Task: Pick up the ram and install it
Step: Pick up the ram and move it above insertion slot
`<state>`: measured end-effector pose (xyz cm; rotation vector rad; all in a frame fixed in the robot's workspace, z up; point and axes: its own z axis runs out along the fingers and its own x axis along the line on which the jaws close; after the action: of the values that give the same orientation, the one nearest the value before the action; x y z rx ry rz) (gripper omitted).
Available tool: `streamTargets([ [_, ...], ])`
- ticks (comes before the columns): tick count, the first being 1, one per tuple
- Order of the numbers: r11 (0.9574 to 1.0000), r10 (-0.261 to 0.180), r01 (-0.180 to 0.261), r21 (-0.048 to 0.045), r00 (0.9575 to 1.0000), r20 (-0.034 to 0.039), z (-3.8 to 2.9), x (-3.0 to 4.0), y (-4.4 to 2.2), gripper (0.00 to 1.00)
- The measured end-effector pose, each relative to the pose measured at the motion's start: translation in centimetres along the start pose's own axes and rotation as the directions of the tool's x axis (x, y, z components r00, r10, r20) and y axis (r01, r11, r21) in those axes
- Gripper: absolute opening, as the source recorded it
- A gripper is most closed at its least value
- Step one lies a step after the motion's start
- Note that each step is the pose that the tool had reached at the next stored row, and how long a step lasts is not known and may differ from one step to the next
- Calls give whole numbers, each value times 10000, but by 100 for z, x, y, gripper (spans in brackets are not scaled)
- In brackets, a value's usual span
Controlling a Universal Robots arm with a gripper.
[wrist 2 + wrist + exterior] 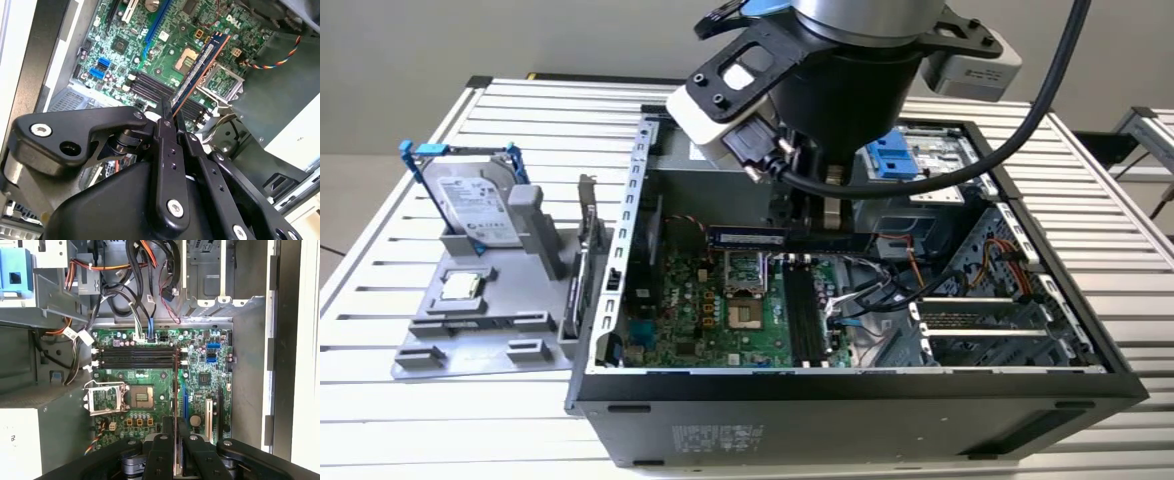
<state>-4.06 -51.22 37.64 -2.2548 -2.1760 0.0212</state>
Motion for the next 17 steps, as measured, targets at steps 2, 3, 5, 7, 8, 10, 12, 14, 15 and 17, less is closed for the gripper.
streamTargets([
  [2,10000,0,0,0,10000,0,0,1,19,0],
  [3,10000,0,0,0,10000,0,0,1,28,0],
  [5,10000,0,0,0,10000,0,-1,2,45,0],
  [7,10000,0,0,0,10000,0,-1,2,61,0],
  [8,10000,0,0,0,10000,0,-1,3,70,0],
  [10,10000,1,-1,0,10000,0,-1,3,86,0],
  [12,10000,0,0,0,10000,0,-2,4,102,0],
  [14,10000,0,0,0,10000,0,-2,5,118,0],
  [15,10000,0,0,0,10000,1,-2,5,126,0],
  [17,10000,1,-1,0,10000,0,-2,6,142,0],
])
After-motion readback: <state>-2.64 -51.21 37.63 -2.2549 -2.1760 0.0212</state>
